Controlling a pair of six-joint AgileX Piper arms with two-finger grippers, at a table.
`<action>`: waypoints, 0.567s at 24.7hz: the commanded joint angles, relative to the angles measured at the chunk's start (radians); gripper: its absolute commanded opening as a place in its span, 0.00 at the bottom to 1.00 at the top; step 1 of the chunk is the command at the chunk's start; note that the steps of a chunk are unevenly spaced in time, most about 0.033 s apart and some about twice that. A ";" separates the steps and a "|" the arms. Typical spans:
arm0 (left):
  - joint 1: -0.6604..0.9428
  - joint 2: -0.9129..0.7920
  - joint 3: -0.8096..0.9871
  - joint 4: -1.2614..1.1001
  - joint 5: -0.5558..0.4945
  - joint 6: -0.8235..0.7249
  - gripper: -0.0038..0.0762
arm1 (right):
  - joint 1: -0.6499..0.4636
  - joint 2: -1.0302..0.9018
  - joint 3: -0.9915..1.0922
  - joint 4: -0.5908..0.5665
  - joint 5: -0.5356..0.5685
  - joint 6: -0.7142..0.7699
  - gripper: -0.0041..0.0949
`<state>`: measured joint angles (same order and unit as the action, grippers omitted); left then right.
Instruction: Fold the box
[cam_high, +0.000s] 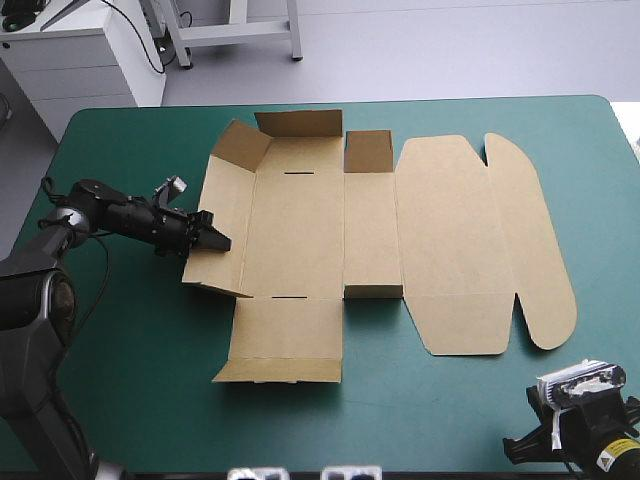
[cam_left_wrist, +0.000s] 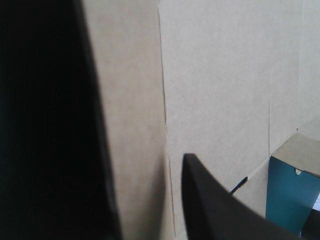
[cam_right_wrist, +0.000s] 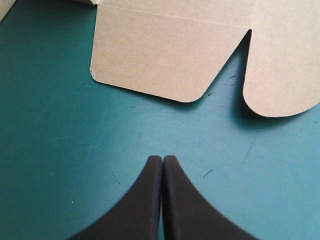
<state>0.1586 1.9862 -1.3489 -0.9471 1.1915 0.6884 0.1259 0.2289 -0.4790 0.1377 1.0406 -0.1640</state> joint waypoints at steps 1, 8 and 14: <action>-0.005 -0.047 -0.023 -0.064 0.076 0.000 0.04 | -0.003 0.014 -0.022 0.007 -0.061 -0.003 0.02; -0.005 -0.047 -0.023 -0.097 0.098 0.102 0.04 | -0.003 0.014 -0.022 0.007 -0.061 -0.003 0.02; -0.069 -0.082 -0.120 -0.064 0.102 0.141 0.04 | -0.003 0.014 -0.022 0.007 -0.061 -0.003 0.02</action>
<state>0.1323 1.9840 -1.3889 -0.9835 1.1904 0.8092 0.1259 0.2289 -0.4790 0.1377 1.0406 -0.1640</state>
